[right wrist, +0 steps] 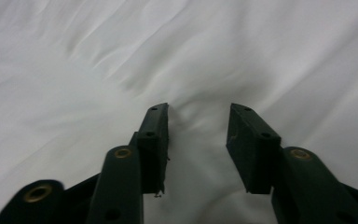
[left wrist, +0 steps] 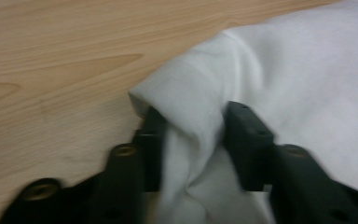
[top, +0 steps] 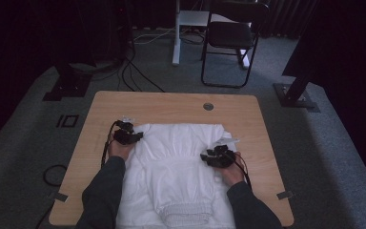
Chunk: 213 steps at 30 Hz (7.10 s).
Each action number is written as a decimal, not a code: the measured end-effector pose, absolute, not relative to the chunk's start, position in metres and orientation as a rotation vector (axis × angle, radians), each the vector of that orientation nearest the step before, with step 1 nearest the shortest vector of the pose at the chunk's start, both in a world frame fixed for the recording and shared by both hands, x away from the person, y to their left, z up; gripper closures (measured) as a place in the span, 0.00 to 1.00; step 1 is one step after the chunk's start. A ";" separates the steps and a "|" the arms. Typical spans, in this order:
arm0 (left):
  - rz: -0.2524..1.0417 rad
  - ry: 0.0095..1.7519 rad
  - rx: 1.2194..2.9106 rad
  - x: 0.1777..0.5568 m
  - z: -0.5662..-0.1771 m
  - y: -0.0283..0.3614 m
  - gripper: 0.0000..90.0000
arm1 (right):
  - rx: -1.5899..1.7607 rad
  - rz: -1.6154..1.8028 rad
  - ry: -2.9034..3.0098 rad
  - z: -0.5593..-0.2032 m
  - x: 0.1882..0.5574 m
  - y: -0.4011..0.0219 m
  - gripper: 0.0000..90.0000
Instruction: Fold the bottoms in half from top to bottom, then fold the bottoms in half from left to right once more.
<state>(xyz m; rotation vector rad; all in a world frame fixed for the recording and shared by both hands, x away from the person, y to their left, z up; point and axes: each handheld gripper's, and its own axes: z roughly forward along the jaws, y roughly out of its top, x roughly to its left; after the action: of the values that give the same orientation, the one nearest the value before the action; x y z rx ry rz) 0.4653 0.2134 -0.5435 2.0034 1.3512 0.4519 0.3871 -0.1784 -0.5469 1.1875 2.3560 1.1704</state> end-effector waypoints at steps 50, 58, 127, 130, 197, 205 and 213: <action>0.479 1.016 1.773 0.377 -0.451 0.232 0.93 | 1.096 1.344 2.113 -0.458 0.393 -0.250 0.91; 0.428 1.026 1.987 0.319 -0.498 0.225 0.92 | 1.090 1.301 2.248 -0.500 0.335 -0.251 0.90; 0.378 0.991 1.698 0.290 -0.458 0.246 0.62 | 0.996 1.362 2.014 -0.470 0.301 -0.269 0.41; 0.413 0.985 1.725 0.297 -0.446 0.235 0.62 | 0.991 1.376 1.960 -0.455 0.304 -0.263 0.41; 0.564 1.617 1.842 0.361 -0.553 0.243 0.03 | 1.171 1.178 2.312 -0.562 0.358 -0.184 0.51; 0.627 1.651 1.855 0.362 -0.555 0.239 0.00 | 1.169 1.190 2.305 -0.563 0.357 -0.184 0.51; 0.655 1.686 1.833 0.363 -0.556 0.241 0.00 | 1.168 1.198 2.299 -0.564 0.357 -0.184 0.51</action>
<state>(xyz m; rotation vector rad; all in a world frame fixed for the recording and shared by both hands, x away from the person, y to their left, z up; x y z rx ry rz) 0.3630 0.2405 -0.5563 1.8329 1.6865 0.6550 0.3568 -0.1841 -0.5639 1.1679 2.2994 1.1978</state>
